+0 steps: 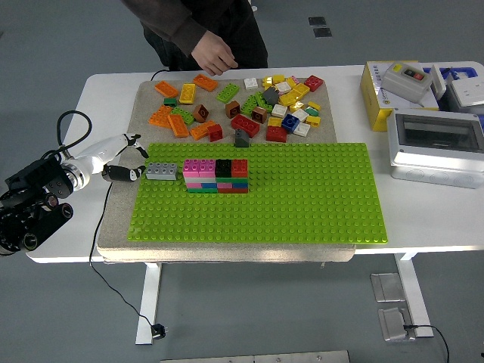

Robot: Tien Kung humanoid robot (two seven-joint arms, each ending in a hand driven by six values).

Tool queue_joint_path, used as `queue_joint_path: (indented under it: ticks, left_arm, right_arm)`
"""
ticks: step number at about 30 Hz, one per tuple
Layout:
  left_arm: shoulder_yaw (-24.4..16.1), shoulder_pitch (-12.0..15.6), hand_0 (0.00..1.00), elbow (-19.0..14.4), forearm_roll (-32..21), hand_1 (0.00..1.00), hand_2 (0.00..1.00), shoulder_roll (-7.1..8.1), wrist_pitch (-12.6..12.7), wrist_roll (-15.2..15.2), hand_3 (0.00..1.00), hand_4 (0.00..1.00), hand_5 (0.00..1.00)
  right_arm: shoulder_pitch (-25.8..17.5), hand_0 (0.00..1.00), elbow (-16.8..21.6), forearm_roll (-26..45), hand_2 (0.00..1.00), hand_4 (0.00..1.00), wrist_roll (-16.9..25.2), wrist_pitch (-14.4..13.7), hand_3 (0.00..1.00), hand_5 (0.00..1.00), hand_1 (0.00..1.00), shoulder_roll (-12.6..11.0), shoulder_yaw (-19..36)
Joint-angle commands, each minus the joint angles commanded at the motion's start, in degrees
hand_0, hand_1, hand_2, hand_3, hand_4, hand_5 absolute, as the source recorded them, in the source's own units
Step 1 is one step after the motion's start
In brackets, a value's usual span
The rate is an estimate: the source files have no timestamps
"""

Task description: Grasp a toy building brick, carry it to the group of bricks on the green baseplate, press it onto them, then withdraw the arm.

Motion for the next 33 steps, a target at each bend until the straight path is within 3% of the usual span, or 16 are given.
queue_joint_path:
  ticks: [4, 5, 10, 11, 19, 33]
  left_arm:
    - [-0.98, -0.01, 0.938, -0.61, 0.65, 0.950, 0.971, 0.52, -0.08, 0.23, 0.661, 0.599, 0.212]
    - [-1.08, -0.11, 0.938, -0.79, 0.88, 0.950, 0.971, 0.69, -0.13, 0.30, 0.727, 0.604, 0.212]
    - [-1.31, -0.70, 0.938, -2.16, 2.08, 0.950, 0.971, 1.42, -0.56, 0.81, 0.727, 0.604, 0.212]
    - [-1.36, -0.75, 0.938, -2.54, 2.36, 0.951, 0.975, 1.55, -0.65, 0.90, 0.812, 0.610, 0.214]
    - [-1.48, -1.00, 0.938, -5.35, 4.22, 0.950, 0.979, 2.19, -1.54, 1.80, 0.845, 0.630, 0.225]
    - [0.37, -0.14, 0.935, -7.24, 4.61, 0.953, 0.984, 2.28, -2.81, 2.85, 0.856, 0.682, 0.265]
  right_arm:
    - [-0.31, 0.735, 0.00, -1.47, 0.788, 0.380, -0.35, -0.10, 0.676, 0.760, 0.788, 0.30, 1.50]
    - [-0.39, 0.735, 0.00, -1.83, 0.787, 0.384, -0.43, -0.13, 0.675, 0.757, 0.788, 0.39, 1.89]
    - [-0.67, 0.735, 0.00, -4.10, 0.787, 0.384, -0.82, -0.30, 0.675, 0.757, 0.788, 0.77, 4.12]
    - [-0.71, 0.735, 0.00, -4.43, 0.788, 0.384, -0.87, -0.31, 0.675, 0.759, 0.787, 0.83, 4.46]
    - [-0.73, 0.735, 0.00, -5.58, 0.787, 0.384, -1.05, -0.37, 0.679, 0.759, 0.788, 0.91, 5.43]
    - [-0.95, 0.735, 0.00, -3.89, 0.788, 0.385, -0.65, -0.11, 0.679, 0.757, 0.788, 0.40, 4.17]
